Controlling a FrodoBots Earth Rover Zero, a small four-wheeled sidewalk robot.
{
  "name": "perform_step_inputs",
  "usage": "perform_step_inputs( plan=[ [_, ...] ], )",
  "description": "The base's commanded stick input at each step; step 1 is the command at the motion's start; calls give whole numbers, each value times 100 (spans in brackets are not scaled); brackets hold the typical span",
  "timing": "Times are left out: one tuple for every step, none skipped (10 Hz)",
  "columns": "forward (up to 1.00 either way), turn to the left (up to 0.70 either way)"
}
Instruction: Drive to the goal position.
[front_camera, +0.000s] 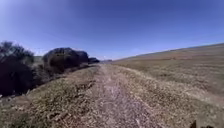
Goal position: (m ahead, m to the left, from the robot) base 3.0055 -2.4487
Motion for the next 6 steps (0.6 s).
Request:
perform_step_inputs(
  plan=[
    [70,0],
    [70,0],
    [70,0],
    [70,0],
    [70,0],
    [70,0]
  ],
)
